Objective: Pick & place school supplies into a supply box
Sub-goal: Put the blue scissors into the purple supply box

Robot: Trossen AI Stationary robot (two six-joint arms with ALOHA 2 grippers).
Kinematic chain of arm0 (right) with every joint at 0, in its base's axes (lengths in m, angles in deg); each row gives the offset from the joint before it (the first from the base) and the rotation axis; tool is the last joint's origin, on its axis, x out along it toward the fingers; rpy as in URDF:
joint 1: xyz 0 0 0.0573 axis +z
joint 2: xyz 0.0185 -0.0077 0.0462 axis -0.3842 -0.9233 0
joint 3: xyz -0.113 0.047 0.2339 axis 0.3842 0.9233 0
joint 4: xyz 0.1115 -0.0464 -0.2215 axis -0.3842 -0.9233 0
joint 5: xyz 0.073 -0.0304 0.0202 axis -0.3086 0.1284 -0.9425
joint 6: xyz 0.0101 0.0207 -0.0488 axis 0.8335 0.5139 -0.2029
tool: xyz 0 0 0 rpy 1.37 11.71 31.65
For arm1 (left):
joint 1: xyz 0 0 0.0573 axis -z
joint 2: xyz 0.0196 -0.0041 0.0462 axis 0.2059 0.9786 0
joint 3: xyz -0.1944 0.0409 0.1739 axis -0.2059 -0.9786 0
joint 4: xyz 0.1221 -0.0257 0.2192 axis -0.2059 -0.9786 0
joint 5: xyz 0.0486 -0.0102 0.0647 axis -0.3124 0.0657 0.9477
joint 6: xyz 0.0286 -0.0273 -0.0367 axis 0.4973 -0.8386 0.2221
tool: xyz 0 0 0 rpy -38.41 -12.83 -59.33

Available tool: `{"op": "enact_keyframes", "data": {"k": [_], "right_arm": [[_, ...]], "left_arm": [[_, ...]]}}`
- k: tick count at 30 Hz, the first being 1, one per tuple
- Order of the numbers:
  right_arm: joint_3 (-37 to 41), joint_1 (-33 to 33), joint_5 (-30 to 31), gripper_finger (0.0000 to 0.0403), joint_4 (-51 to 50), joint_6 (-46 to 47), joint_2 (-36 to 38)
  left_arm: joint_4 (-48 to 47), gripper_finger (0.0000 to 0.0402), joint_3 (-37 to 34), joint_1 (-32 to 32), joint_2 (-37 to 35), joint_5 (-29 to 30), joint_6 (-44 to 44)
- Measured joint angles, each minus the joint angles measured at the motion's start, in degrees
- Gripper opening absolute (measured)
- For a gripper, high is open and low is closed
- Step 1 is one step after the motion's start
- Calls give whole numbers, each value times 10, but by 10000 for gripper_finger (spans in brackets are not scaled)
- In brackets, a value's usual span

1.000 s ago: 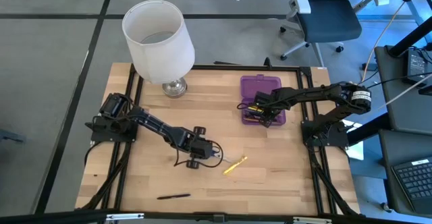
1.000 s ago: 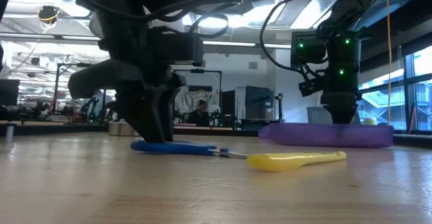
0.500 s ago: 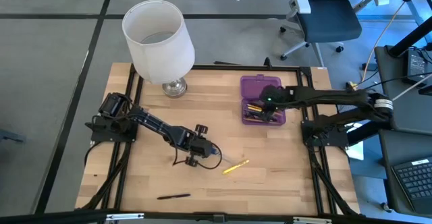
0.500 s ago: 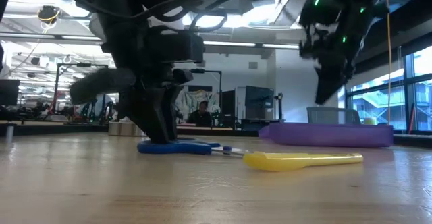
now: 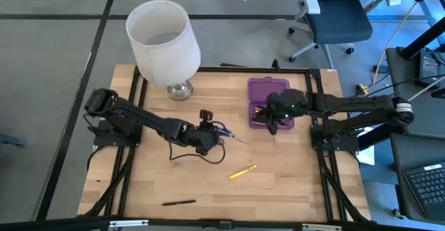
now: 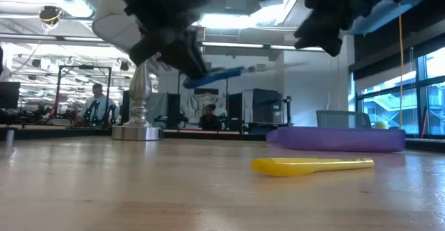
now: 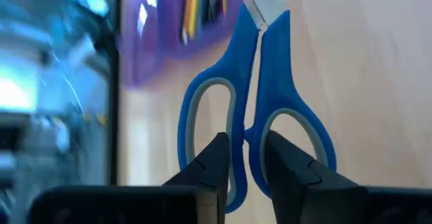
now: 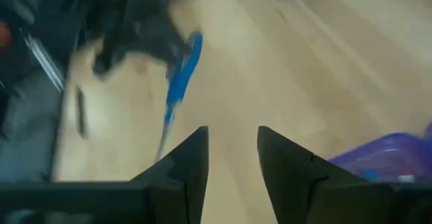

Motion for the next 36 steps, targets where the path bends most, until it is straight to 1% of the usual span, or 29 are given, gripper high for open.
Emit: {"op": "enact_keyframes", "data": {"k": [2,4,8,13,17,21,25,28,34,36], "right_arm": [[0,0,-5,132,16,68,-9],[0,0,-19,132,27,106,-17],[0,0,-59,132,45,117,-40],[0,0,-96,132,98,172,-74],[0,0,-122,132,147,176,-103],[0,0,-140,132,182,202,-126],[0,0,-146,132,186,203,-141],[0,0,-162,132,188,203,-147],[0,0,-191,132,187,203,-147],[0,1,-192,132,187,203,-147]], "left_arm": [[35,63,0,2,-4,1,44],[67,63,0,0,-5,-9,82],[110,64,0,-4,-5,-21,142],[140,65,1,-17,-5,-26,189],[144,65,1,-28,-5,-28,193],[143,65,1,-37,-5,-28,194],[144,65,1,-38,-5,-28,203],[148,66,1,-37,-5,-25,210],[148,66,1,-45,-5,-14,213],[148,66,1,-46,-5,-9,213]]}}
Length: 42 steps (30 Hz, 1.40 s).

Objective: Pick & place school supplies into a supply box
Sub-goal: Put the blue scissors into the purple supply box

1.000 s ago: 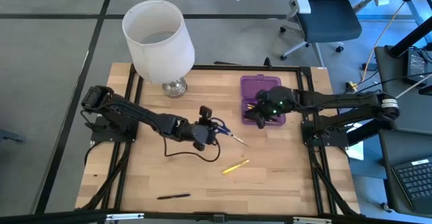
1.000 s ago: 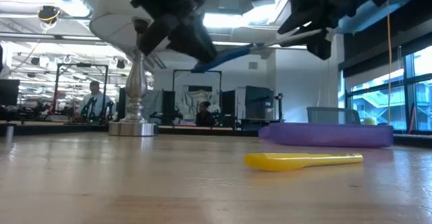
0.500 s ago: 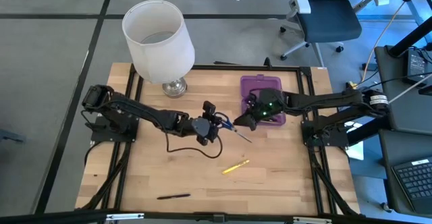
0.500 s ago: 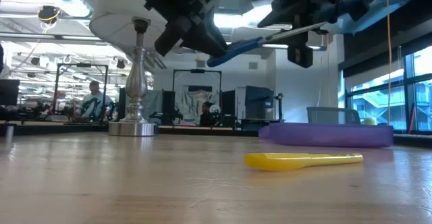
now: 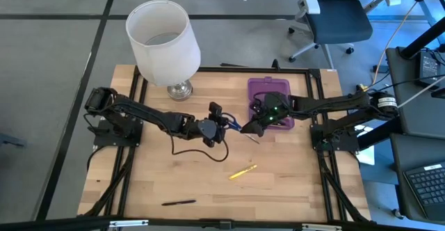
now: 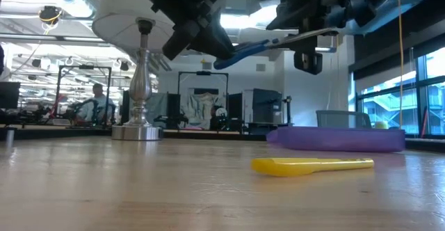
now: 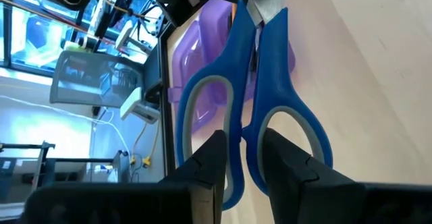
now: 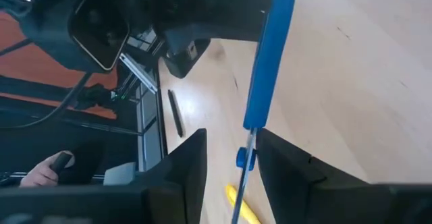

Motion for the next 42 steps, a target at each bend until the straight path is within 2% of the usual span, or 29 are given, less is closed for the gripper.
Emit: {"op": "enact_keyframes", "data": {"k": [7,17,22,30,36,42], "right_arm": [[0,8,5,118,-11,-1,0],[1,9,12,28,-27,3,0],[1,9,19,24,-27,3,0],[0,9,22,15,-31,-3,0],[0,-6,21,11,-32,-15,1],[0,-22,46,12,-33,-29,1]], "left_arm": [[1,66,0,-1,0,2,0],[-1,66,1,0,0,28,3],[-1,79,1,0,0,33,19],[0,139,1,17,0,-5,28],[5,165,1,41,0,70,30],[11,170,1,56,-2,76,30]]}}
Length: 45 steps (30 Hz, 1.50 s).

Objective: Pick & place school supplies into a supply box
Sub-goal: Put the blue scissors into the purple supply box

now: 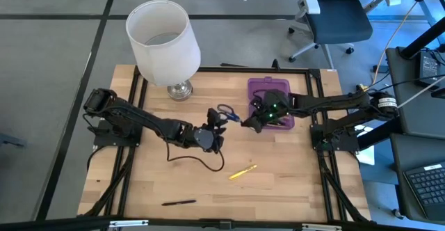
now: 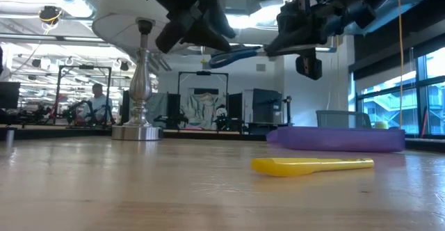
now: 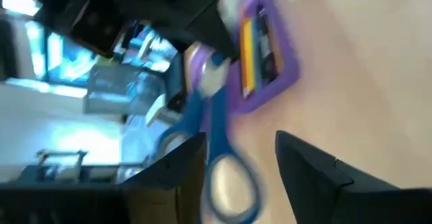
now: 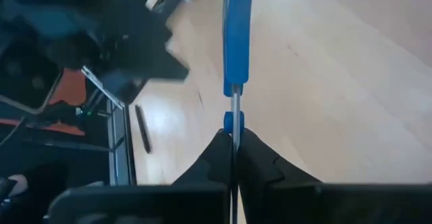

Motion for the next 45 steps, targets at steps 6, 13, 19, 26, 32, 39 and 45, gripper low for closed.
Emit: {"op": "enact_keyframes", "data": {"k": [6,13,19,26,32,39,45], "right_arm": [[0,-24,-8,12,-88,-41,4],[0,-58,-14,12,-243,-95,59],[0,-107,-32,12,-383,-113,147],[0,-195,-54,12,-488,-160,188],[0,-254,-104,12,-497,-207,151],[0,-285,-141,12,-495,-244,65],[1,-289,-150,13,-491,-258,4]], "left_arm": [[-18,169,0,16,-4,48,-48],[-143,168,0,21,-22,-76,-200],[-167,160,0,21,-22,-124,-274],[-175,157,0,24,-21,-141,-281],[-195,155,0,24,-21,-172,-312],[-209,153,0,24,-21,-215,-333],[-210,154,0,24,-21,-230,-332]]}}
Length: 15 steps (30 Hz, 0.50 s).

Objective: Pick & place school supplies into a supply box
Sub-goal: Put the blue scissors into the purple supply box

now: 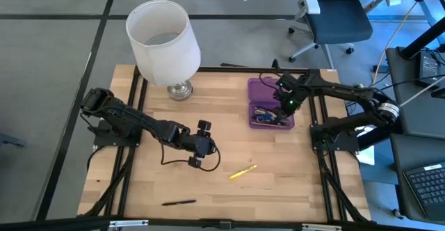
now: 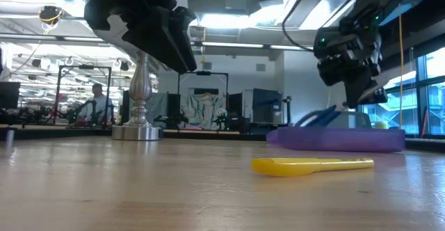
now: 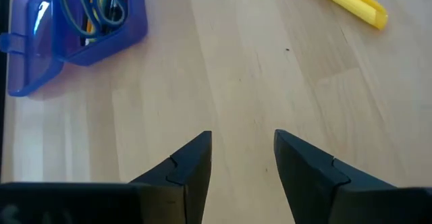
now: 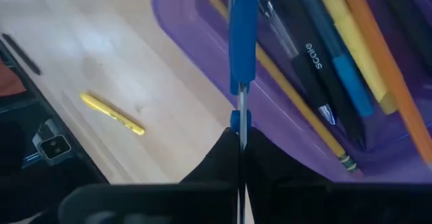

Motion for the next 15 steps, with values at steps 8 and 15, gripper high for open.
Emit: {"op": "enact_keyframes", "data": {"k": [8,15], "right_arm": [[0,0,-31,13,37,-22,-43],[0,0,48,32,33,-46,-54]], "left_arm": [[0,149,0,0,0,-1,1],[0,150,0,0,0,-1,2]]}}
